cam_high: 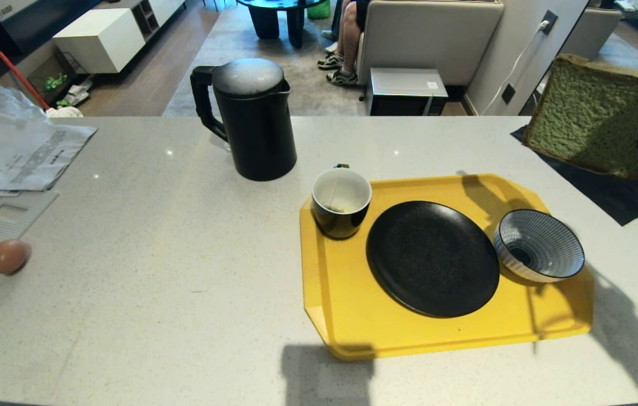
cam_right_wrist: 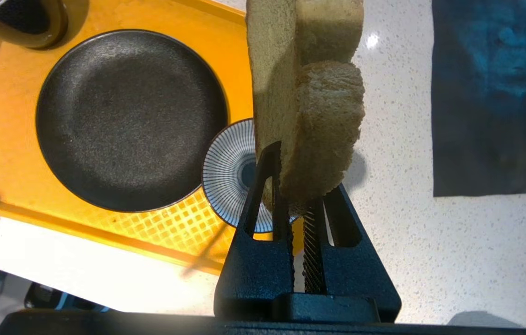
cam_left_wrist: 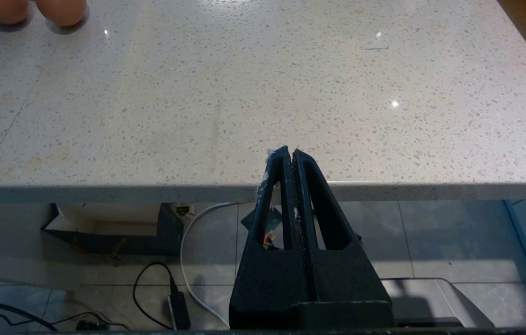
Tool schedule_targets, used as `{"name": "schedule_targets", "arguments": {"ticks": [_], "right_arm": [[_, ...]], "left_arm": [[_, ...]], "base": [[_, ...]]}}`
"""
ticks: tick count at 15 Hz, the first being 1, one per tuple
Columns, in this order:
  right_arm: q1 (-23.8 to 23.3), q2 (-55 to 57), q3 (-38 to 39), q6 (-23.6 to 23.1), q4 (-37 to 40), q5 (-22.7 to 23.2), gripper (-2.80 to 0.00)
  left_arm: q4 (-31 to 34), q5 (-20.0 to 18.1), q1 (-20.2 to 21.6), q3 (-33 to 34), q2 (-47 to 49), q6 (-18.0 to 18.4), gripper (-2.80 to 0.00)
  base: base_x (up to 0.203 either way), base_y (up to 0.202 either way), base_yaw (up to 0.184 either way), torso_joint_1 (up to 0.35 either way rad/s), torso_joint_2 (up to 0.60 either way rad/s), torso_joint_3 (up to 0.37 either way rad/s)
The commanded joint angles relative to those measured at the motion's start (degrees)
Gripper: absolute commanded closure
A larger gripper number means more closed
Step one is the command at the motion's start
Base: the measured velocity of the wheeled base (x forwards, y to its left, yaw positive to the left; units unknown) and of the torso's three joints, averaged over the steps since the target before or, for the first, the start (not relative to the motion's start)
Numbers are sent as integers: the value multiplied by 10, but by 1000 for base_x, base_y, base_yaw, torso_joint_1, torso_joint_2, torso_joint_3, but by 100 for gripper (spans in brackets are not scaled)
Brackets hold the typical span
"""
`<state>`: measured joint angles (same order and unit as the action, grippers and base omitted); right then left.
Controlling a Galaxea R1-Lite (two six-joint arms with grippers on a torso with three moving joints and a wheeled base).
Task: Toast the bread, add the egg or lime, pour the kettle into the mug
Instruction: Put the bread slices in the toaster
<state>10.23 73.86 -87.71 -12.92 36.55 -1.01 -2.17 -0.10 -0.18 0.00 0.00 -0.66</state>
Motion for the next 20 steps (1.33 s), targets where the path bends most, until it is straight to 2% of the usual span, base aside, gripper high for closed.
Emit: {"name": "schedule_targets", "arguments": {"ticks": [1,4,8,20], "right_arm": [[-3,15,-4,1,2,1,0],[-8,25,-1,31,1,6,0],[-22,69,-44,31,-19,1,0],[-23,58,-36,32,-17,-10,0]], "left_arm": [[0,0,1,8,0,0,0],[0,0,0,8,0,0,0],[0,0,0,8,0,0,0],[0,-1,0,8,0,1,0]], "base": [[0,0,0,0,0,0],[0,0,0,0,0,0],[0,0,0,0,0,0],[-5,0,0,1,1,0]]}}
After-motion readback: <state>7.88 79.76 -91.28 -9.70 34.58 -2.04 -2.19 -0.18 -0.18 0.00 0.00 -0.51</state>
